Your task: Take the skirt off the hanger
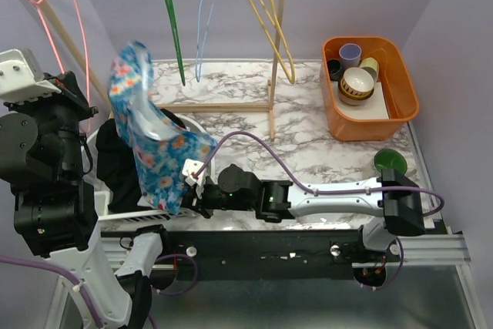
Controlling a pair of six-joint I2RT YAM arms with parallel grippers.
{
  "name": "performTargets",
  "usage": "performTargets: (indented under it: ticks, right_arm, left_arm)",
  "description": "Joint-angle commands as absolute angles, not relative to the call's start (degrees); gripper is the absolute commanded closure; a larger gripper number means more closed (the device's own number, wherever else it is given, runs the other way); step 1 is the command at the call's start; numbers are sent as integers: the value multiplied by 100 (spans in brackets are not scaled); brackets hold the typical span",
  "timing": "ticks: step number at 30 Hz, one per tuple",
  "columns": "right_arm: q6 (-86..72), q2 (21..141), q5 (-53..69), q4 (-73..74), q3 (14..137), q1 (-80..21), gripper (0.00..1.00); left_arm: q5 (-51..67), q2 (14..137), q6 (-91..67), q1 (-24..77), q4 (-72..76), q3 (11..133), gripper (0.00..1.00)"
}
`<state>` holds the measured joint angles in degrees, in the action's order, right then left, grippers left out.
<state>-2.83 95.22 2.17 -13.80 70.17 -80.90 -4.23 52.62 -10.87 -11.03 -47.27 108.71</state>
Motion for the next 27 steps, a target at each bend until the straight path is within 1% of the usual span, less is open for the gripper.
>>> performTargets:
  ticks: [1,5,10,11,15,18,20,23,27]
  right_arm:
    - [-265,9264,-165,-925,7127,-8121,99]
    - [-97,9282,-501,-396,7558,-8121,99]
    - [306,9316,-273,-246,7979,-8121,99]
    - [395,9360,-229,-255,8233,-8121,99]
    - [799,9834,594,-457,8866,-8121,99]
    - [905,10291,861,-807,9061,-8121,99]
    - [853,10502,1053,-1080,9070,-8121,99]
    - [581,10564,1844,-1291,9062,-8121,99]
    - [667,10442,2169,-1538,8799,-8121,99]
  left_arm:
    - [-501,5264,-1010,-1090,-4227,11038,100]
    - [-492,5221,-1028,-1090,-4123,11013,100]
    - [-606,5221,-984,-1090,-4113,11091,100]
    - [-641,5229,-993,-1090,-4096,11109,100]
    - [-598,5291,-1098,-1099,-4157,11372,100]
    - [-405,5326,-1116,-1090,-4184,11671,100]
    - [-291,5300,-1107,-1090,-4140,11716,100]
    - [-263,5265,-1116,-1090,-4227,11742,100]
    - [-220,5186,-1204,-1090,-4377,11830,100]
